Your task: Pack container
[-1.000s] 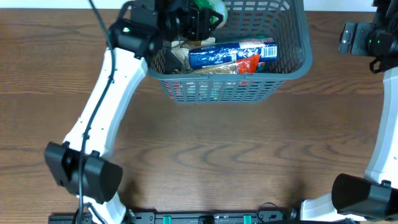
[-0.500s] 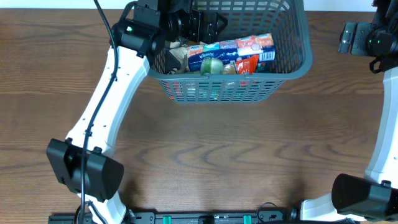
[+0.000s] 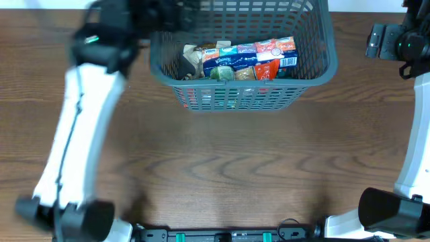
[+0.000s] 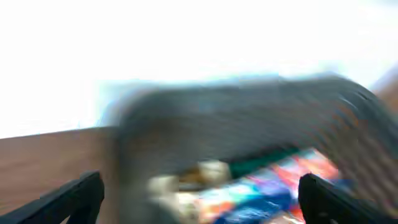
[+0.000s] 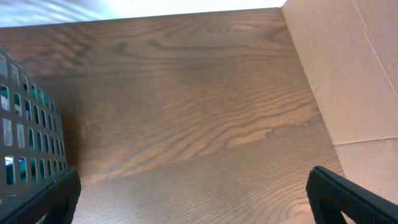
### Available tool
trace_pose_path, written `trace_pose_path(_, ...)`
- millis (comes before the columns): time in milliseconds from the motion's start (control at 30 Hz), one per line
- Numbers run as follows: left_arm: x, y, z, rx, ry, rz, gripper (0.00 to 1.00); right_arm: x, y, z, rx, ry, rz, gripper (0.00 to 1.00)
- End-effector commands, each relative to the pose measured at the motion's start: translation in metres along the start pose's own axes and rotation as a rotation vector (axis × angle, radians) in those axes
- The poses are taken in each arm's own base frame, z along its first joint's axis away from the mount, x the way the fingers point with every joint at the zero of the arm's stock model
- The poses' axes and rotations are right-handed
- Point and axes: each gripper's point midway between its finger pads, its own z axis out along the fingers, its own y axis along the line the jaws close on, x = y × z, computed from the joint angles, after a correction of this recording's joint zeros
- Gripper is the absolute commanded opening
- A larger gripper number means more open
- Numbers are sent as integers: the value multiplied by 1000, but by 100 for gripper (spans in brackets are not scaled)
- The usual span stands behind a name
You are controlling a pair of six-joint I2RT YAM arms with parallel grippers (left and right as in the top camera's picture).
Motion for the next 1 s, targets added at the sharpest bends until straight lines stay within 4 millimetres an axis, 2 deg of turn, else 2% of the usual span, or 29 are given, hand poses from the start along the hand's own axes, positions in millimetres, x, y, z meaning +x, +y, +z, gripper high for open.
trace_pose_path(0,-24,80,-58,-374,-92,-27,99,-4,-3,-6,3,-18,-4,99)
trace_pose_path(100,-17,122,-86,-508,-70,-67,99,-4,-3,-6,3,-18,-4,99)
trace_pose_path(167,-11,140,-95,-551,-53,-97,99,-4,-3,-6,3,-18,-4,99)
trace_pose_path(267,-4,155,-101,-586,-27,-116,99,-4,-3,-6,4,-18,-4,99)
trace_pose_path(967,2,158,-102,-595,-4,-121,99,-4,-3,-6,4,-17,-4,99)
